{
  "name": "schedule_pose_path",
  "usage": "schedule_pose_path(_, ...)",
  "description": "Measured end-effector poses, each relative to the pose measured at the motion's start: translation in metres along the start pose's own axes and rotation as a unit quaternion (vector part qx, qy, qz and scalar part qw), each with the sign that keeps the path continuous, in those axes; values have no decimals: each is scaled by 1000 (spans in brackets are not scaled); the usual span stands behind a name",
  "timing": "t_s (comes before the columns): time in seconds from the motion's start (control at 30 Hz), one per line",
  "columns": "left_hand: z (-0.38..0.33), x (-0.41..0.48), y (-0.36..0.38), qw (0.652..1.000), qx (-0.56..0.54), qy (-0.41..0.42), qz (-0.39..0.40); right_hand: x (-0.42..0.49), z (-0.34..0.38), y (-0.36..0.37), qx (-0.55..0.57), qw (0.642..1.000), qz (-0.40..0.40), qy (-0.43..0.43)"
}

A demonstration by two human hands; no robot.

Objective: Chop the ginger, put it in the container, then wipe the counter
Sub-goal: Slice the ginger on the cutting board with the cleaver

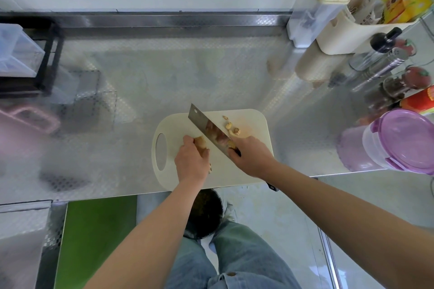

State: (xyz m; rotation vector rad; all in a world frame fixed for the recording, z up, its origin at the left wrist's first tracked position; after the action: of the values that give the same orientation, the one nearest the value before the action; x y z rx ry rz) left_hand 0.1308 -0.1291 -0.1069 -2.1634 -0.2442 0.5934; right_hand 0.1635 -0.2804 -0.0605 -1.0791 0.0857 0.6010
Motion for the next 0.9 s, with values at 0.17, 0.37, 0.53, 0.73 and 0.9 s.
schedule_pose_path(0.17,5,4,2,999,-34,-12,5,0,1,1,11,1000,9,17)
schedule_pose_path(0.37,17,6,8,993,-106,-53,24,-5,-6,6,52,997,-2,60)
schedule_pose_path(0.53,29,-2,3,978,-164,-128,7,-10,0,3,57,997,1,47)
schedule_pose_path(0.73,43,-11,4,932,-285,-225,-14,-15,3,5,41,998,5,41)
schedule_pose_path(0.9,53,-13,3,946,-233,-223,-21,-14,2,9,48,997,-10,52)
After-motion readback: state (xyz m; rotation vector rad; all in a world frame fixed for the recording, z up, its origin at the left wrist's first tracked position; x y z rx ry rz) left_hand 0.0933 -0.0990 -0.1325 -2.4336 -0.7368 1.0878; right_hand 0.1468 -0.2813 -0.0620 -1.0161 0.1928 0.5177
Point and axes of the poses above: each hand's wrist, its own x-axis towards the middle knuckle, its own y-axis out of the palm, z = x × y, the point moved 8 cm from there along x, towards the middle knuckle, and after that the axes turned 6 degrees about x, right-handed, at the moved point
